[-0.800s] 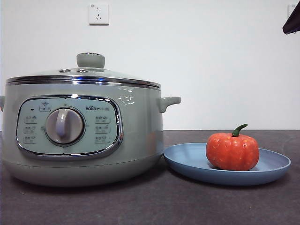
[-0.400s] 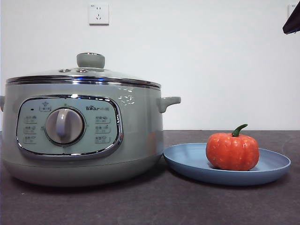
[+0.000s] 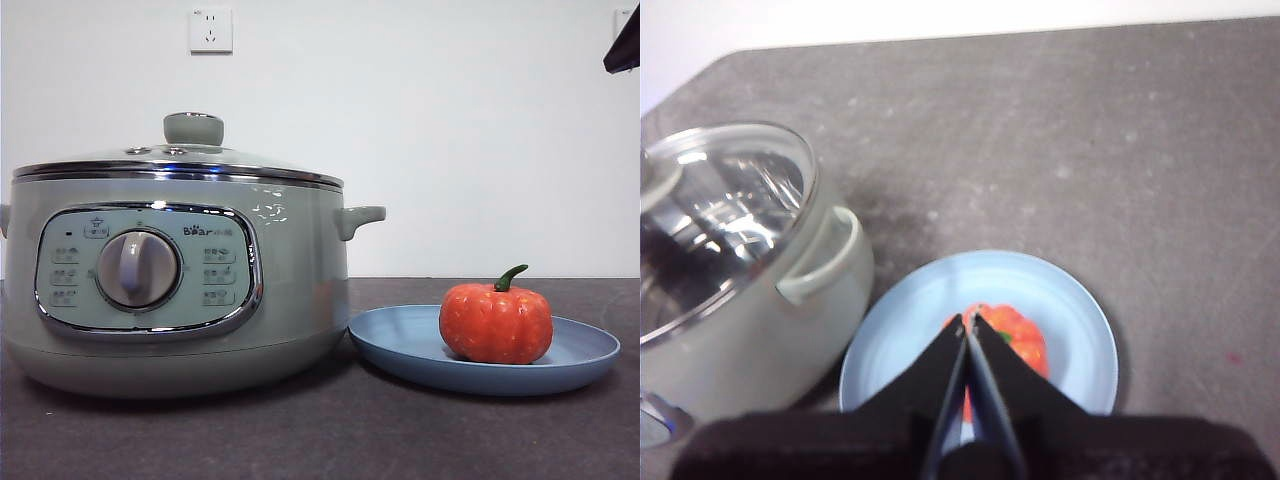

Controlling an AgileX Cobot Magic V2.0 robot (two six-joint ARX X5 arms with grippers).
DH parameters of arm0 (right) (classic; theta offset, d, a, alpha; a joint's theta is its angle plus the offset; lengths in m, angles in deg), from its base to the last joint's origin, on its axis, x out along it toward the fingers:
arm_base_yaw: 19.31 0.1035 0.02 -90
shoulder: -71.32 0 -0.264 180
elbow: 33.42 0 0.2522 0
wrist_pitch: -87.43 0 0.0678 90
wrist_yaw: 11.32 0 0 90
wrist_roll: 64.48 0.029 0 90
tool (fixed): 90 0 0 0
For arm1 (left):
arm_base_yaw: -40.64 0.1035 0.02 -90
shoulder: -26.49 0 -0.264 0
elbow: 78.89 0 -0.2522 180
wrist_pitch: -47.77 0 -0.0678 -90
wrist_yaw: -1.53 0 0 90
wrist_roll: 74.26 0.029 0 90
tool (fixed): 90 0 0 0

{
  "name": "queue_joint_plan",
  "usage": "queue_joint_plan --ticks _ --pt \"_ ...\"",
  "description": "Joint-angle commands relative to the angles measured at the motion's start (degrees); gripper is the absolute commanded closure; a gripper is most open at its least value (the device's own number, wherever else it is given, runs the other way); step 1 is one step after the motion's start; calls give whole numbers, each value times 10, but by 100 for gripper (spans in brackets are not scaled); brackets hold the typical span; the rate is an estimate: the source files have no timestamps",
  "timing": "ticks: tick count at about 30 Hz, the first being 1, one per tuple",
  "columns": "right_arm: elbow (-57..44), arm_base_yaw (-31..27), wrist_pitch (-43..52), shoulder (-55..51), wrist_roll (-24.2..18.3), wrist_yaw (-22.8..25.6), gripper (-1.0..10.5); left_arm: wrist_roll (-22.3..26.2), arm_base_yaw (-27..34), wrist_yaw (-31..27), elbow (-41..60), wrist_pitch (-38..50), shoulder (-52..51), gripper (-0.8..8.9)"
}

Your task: Take the pumpkin out from the steamer,put the pumpkin in the blue plate,close the lid

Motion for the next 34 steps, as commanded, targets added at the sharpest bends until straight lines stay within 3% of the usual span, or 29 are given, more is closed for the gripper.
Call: queue_joint_plan --ticks 1,3,7,13,21,28,34 --pt "-6 -20 0 -29 -24 17 946 -3 2 0 10 4 -2 816" --pt "-10 -49 2 -53 -57 2 946 -3 2 0 10 4 -2 816" --pt "-57 -138 30 -127 -117 -78 946 -3 2 0 10 4 -2 816" --pt "-186 -236 156 -224 -120 -97 946 -3 2 0 10 4 -2 816" --pt "-304 -247 205 -297 -112 -97 946 -3 2 0 10 4 -2 816" --pt "-316 -247 124 -321 -99 -96 946 -3 2 0 10 4 -2 816" --pt "-336 -247 155 -321 -91 -97 946 -3 2 0 10 4 -2 816"
